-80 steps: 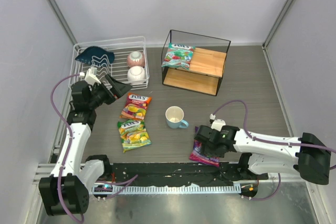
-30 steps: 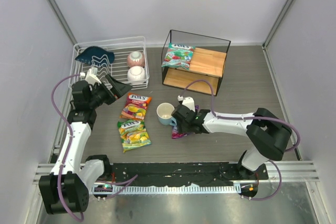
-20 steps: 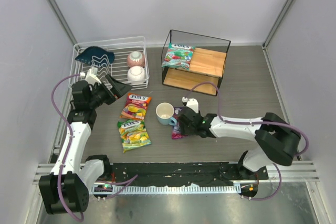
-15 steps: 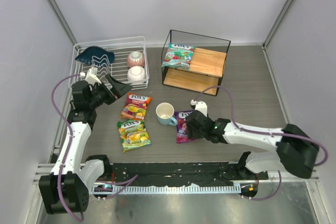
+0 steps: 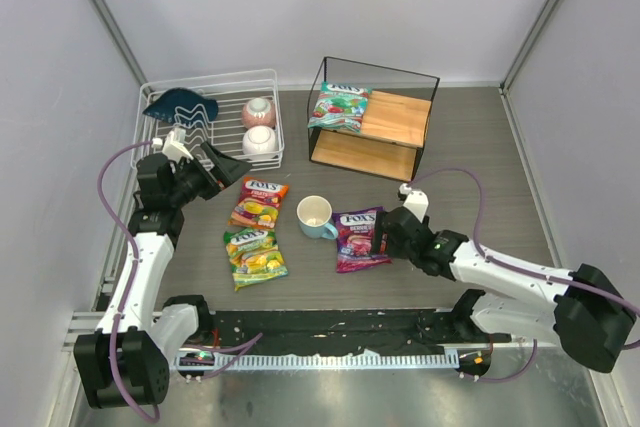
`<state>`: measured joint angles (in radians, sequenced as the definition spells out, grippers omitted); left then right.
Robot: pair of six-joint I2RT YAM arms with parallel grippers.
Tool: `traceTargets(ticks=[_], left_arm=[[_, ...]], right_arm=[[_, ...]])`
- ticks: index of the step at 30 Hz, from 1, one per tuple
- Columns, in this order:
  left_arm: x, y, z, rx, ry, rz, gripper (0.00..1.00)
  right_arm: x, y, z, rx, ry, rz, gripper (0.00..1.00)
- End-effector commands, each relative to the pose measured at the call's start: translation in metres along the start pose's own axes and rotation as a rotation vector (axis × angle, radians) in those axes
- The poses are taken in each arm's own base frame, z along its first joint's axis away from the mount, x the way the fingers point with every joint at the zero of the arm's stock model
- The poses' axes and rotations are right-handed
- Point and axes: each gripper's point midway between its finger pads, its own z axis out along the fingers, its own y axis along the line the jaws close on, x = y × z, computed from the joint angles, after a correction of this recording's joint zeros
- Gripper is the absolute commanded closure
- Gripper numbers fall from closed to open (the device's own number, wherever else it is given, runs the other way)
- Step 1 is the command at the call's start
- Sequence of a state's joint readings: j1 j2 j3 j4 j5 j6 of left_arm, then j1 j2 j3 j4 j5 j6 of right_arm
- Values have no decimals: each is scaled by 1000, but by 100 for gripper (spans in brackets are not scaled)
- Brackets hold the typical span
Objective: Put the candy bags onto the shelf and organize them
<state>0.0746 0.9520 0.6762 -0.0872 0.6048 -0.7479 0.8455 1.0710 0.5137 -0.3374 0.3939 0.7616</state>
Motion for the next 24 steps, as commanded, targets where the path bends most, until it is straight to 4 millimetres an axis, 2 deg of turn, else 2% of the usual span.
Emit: traceTargets(ticks=[1,6,8,9,20,24], left_arm=[[-6,-5,-1,20,-12,24,0],[-7,-6,-1,22,-15,25,0],[-6,-5,-1,20,-13,24,0],[-6,-6,-1,22,-13,25,0],[-6,-5,-1,21,-13,22,0],[-5,-6,-1,23,-11,24,1]], right_arm=[[-12,2,6,-54,-77,144,18],[-25,8,0,-175,-165,235,18],[-21,5,2,-197,-161,257,18],[-26,10,0,-230,-181,275,18],[-2,12,29,-266,-73,306,23],[-4,14,35,-280,-69,323,28]])
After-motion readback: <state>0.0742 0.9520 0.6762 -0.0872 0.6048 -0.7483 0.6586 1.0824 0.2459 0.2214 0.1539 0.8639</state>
